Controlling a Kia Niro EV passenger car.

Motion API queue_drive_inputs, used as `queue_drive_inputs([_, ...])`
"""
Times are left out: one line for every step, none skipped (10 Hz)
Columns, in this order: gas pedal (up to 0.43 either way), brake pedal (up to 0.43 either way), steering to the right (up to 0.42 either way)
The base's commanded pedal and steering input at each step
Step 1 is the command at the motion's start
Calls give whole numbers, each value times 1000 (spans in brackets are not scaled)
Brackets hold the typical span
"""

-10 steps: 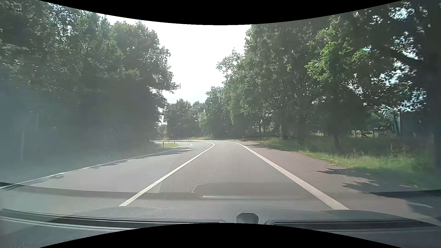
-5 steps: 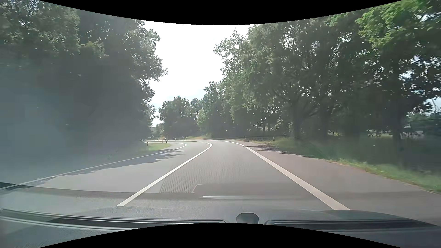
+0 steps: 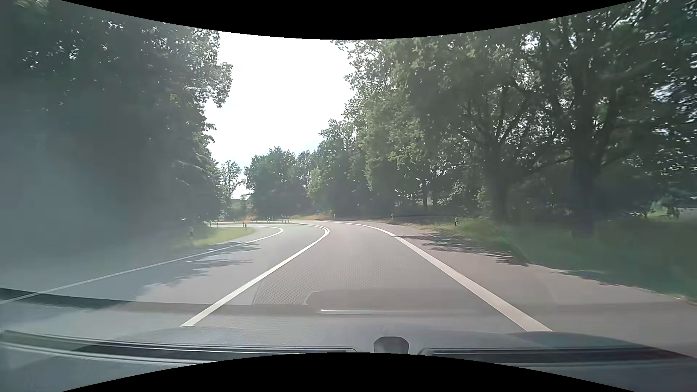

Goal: Follow the waypoints while adhering to traffic rules and regulations

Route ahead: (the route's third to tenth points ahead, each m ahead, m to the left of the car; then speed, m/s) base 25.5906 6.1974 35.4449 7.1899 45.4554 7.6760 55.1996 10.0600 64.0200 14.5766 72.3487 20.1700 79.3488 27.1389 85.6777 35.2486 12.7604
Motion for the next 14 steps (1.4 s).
queue_drive_inputs([220, 0, -9])
queue_drive_inputs([209, 0, -10])
queue_drive_inputs([189, 0, -11])
queue_drive_inputs([177, 0, -13])
queue_drive_inputs([169, 0, -14])
queue_drive_inputs([169, 0, -15])
queue_drive_inputs([169, 0, -15])
queue_drive_inputs([169, 0, -15])
queue_drive_inputs([169, 0, -15])
queue_drive_inputs([169, 0, -16])
queue_drive_inputs([169, 0, -16])
queue_drive_inputs([169, 0, -17])
queue_drive_inputs([169, 0, -19])
queue_drive_inputs([169, 0, -21])
